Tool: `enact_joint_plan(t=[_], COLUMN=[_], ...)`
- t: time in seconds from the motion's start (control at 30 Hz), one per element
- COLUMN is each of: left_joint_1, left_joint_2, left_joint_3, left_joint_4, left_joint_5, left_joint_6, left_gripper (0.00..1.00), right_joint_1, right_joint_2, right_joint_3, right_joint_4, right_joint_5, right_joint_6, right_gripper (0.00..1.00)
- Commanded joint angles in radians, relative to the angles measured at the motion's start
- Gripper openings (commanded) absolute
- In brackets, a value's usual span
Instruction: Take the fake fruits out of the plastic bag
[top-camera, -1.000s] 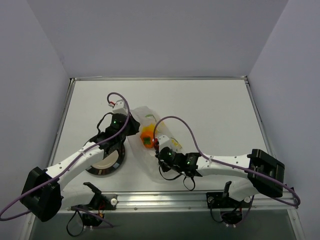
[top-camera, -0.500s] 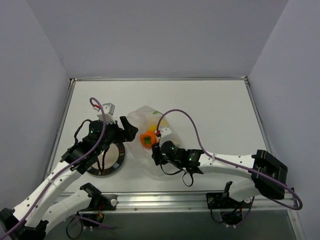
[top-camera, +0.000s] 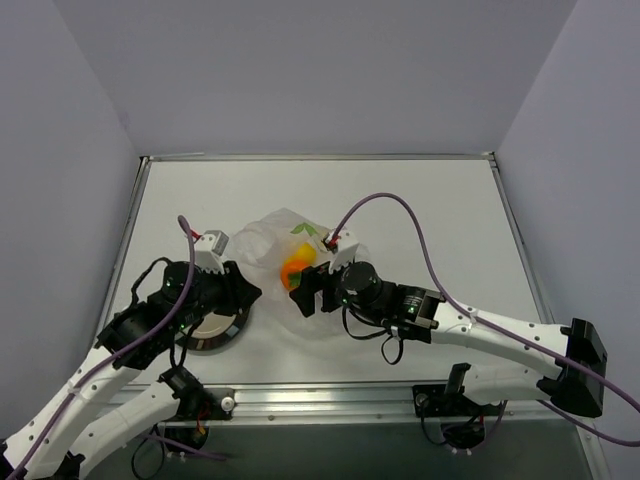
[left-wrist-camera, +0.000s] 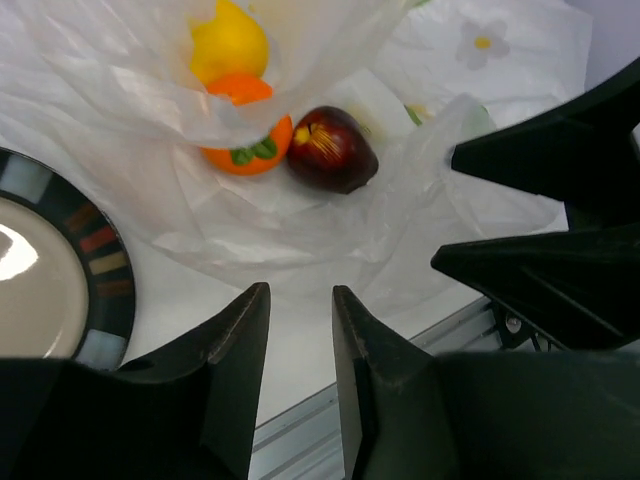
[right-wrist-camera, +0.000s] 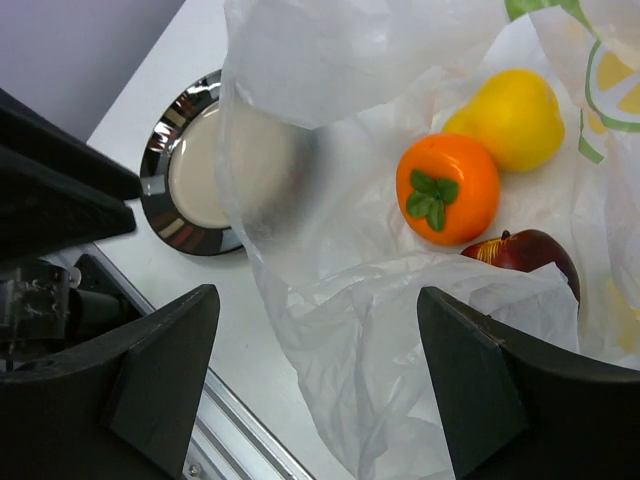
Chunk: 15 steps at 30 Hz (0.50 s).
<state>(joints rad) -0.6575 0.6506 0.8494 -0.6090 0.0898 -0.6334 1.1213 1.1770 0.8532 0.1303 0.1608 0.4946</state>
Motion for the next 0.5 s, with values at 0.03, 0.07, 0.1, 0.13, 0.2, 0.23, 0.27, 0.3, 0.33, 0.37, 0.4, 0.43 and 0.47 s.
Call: enact_joint_plan(t=[0.03, 0.07, 0.1, 0.13, 0.2, 0.23, 0.27, 0.3, 0.33, 0.37, 0.4, 0.43, 0.47], left_joint_1=[-0.091, -0.111, -0.151, -0.166, -0.189, -0.191, -0.192, -0.194, -0.195, -0.194, -0.194, -0.194, -0.194], left_joint_2=[0.038, 0.047, 0.058, 0.079, 0.102, 0.125, 0.136, 0.15, 0.173, 0.185, 0.204, 0.236, 0.251], left_joint_3=[-0.018, -0.029, -0.035, -0.039, -0.052, -0.058, -0.062, -0.065, -0.079, -0.087, -0.095, -0.104, -0.108], left_joint_4=[0.122, 0.156, 0.19, 0.249, 0.317, 0.387, 0.415, 0.435, 0.471, 0.486, 0.494, 0.512, 0.531], left_joint_5=[-0.037, -0.063, -0.123, -0.155, -0.203, -0.209, -0.214, -0.222, -0.246, -0.263, -0.271, -0.275, -0.272], left_joint_6=[-0.052, -0.052, -0.048, -0.046, -0.045, -0.042, -0.042, -0.042, -0.034, -0.034, -0.04, -0.046, -0.045], left_gripper=[0.27, 0.27, 0.27, 0.27, 0.27, 0.27, 0.27, 0.27, 0.27, 0.27, 0.27, 0.27, 0.27], right_joint_1=[0.006, 0.002, 0.0, -0.003, -0.014, -0.023, -0.031, -0.046, -0.049, -0.049, -0.049, -0.043, -0.034], right_joint_2=[-0.025, -0.025, -0.022, -0.019, -0.005, -0.002, -0.002, -0.007, -0.01, -0.014, -0.02, -0.023, -0.03], right_joint_3=[0.066, 0.075, 0.082, 0.09, 0.099, 0.098, 0.078, 0.06, 0.038, 0.017, -0.027, -0.055, -0.084], right_joint_4=[-0.009, 0.0, 0.023, 0.035, 0.058, 0.064, 0.072, 0.098, 0.11, 0.123, 0.133, 0.135, 0.135], right_joint_5=[0.075, 0.104, 0.136, 0.147, 0.201, 0.21, 0.215, 0.217, 0.206, 0.2, 0.192, 0.191, 0.2], right_joint_6=[0.035, 0.05, 0.053, 0.056, 0.077, 0.088, 0.104, 0.117, 0.148, 0.162, 0.176, 0.205, 0.222], right_gripper=[0.82, 0.84, 0.86, 0.87, 0.89, 0.88, 0.85, 0.81, 0.65, 0.57, 0.51, 0.39, 0.33])
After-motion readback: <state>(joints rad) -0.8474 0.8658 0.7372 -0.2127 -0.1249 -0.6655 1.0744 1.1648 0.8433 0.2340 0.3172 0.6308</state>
